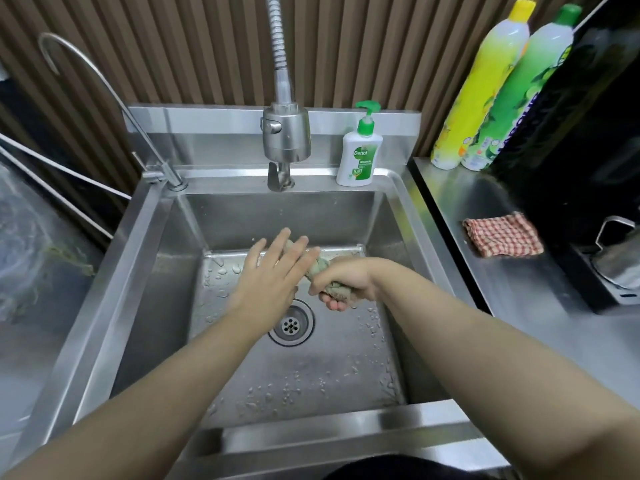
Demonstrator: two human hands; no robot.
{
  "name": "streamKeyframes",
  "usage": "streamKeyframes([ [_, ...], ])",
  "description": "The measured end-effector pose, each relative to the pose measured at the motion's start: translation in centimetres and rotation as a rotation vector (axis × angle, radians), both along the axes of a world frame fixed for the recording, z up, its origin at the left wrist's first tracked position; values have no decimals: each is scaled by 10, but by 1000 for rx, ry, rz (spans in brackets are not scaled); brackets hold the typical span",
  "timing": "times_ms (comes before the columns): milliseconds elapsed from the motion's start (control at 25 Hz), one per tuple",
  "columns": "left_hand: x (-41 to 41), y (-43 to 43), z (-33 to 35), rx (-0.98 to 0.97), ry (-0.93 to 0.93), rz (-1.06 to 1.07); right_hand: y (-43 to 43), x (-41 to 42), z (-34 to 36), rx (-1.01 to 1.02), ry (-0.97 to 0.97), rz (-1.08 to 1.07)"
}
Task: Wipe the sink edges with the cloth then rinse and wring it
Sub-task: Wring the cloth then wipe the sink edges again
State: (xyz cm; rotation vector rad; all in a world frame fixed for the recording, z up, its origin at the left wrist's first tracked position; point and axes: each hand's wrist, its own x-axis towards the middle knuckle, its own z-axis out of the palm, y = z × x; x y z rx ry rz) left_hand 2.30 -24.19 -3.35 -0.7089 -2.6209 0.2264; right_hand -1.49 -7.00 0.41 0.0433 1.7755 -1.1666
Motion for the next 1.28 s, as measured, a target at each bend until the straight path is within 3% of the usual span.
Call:
streamKeyframes([
  [120,-10,3,7,21,155,-142,-1,1,7,-241,-211,301],
  [240,-26,-1,24,-49,134,-284,-5,4,9,-220,-211,347],
  [360,-34,-7,29,-60,-52,-213,-16,8,6,-4,38,234],
  [520,-35,8,41,-60,-380,116,-29,8,1,394,625,133],
  [640,-39,16,32,109,-623,300,-27,4,-5,495,819,218],
  [840,-43,10,6,315,-844,320,-24,-4,-8,629,1044,442],
  [960,-45,7,2,351,-848,355,-28,-1,-12,645,1050,415],
  [1080,-38,3,3,383,-697,390,-34,-6,-14,812,1186,463],
  [1160,-26,-4,1,328,-408,275,-29,-18,-7,734,939,402],
  [1280,-7,-8,-10,64,63,84,-15,-24,10,178,192,228],
])
